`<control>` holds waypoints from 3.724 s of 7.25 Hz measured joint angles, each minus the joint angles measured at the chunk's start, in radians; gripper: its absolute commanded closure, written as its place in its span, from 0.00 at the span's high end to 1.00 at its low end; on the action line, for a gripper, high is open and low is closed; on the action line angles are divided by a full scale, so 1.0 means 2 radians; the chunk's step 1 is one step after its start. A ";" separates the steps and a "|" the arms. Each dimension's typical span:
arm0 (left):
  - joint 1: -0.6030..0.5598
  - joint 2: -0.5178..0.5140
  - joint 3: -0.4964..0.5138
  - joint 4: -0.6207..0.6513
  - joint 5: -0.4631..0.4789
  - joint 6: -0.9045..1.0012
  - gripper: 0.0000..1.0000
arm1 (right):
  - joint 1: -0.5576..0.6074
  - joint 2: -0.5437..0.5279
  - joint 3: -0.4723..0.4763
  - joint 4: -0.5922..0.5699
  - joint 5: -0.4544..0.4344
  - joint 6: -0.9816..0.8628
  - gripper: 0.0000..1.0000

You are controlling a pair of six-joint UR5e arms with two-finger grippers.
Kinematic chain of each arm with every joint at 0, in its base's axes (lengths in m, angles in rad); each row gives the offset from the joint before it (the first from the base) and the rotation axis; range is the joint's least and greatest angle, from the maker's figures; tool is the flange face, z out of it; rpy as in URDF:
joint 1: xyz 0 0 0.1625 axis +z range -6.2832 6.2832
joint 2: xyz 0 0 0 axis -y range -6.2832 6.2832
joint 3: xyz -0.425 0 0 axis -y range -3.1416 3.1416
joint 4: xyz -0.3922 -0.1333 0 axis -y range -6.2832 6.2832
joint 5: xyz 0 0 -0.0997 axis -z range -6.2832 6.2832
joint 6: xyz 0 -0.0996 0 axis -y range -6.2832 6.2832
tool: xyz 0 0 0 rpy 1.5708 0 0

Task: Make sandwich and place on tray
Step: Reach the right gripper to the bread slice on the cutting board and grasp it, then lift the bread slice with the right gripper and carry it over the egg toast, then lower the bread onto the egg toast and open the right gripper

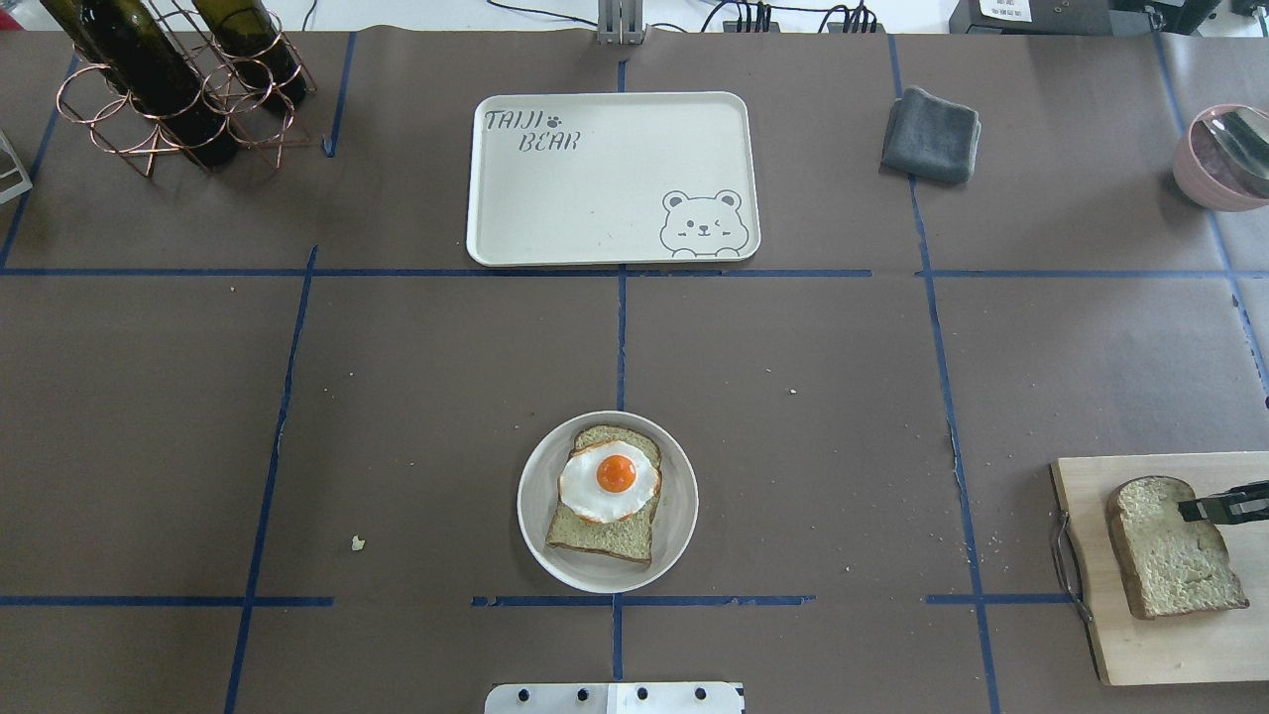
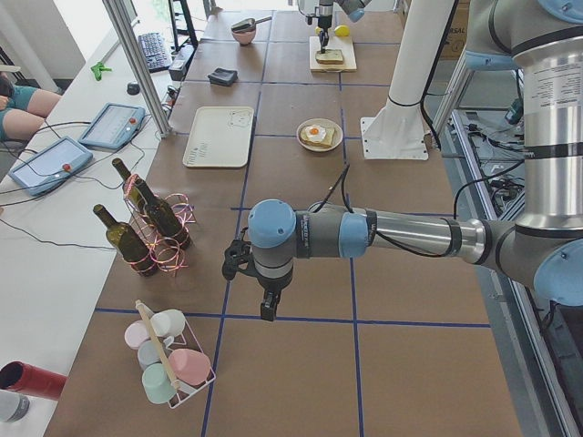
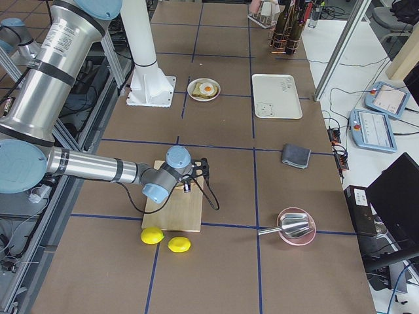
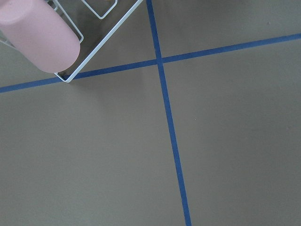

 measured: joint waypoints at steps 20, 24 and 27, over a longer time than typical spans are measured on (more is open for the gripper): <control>0.000 -0.003 0.001 -0.001 -0.003 0.000 1.00 | -0.204 0.411 -0.010 -0.070 -0.154 0.325 0.00; 0.000 -0.003 0.001 -0.001 -0.003 0.000 1.00 | -0.221 0.414 -0.026 -0.073 -0.186 0.336 0.78; 0.000 -0.003 0.001 -0.001 -0.003 0.000 1.00 | -0.217 0.410 -0.026 -0.088 -0.185 0.334 1.00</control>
